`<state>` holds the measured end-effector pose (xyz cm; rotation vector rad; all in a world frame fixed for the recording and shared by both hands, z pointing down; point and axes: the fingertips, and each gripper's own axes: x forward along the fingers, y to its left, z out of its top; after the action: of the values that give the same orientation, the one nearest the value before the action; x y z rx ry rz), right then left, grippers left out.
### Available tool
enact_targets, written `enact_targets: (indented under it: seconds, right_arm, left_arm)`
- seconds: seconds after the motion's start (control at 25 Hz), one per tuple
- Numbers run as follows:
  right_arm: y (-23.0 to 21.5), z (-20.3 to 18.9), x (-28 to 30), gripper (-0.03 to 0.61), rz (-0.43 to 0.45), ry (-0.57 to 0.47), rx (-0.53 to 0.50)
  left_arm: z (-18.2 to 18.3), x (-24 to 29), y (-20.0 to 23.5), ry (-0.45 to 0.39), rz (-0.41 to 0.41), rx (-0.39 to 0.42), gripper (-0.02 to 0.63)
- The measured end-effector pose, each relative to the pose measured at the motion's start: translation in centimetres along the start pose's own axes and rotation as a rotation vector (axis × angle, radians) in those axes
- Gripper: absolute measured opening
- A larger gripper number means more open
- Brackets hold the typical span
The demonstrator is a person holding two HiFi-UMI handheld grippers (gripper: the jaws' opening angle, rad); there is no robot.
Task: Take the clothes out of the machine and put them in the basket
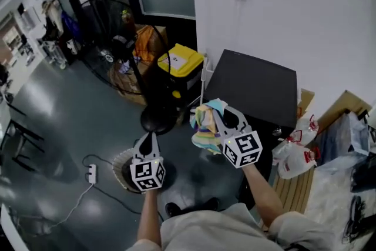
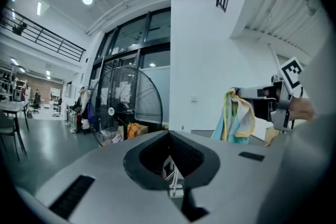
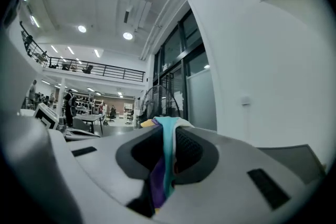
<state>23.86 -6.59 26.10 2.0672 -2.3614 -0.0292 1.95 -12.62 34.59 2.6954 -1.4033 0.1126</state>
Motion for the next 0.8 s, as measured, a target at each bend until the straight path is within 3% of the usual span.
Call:
enact_targets:
  seconds: [0.52, 0.8]
  right_arm:
    - [25.3, 4.2, 14.1, 0.061, 0.368, -0.079, 0.028]
    - [39.0, 1.7, 17.1, 0.061, 0.552, -0.014, 0.04]
  left_arm:
    - [0.0, -12.7, 24.3, -0.01, 0.339, -0.042, 0.018]
    - [-1.9, -20.9, 33.2, 0.004, 0.49, -0.083, 0.018]
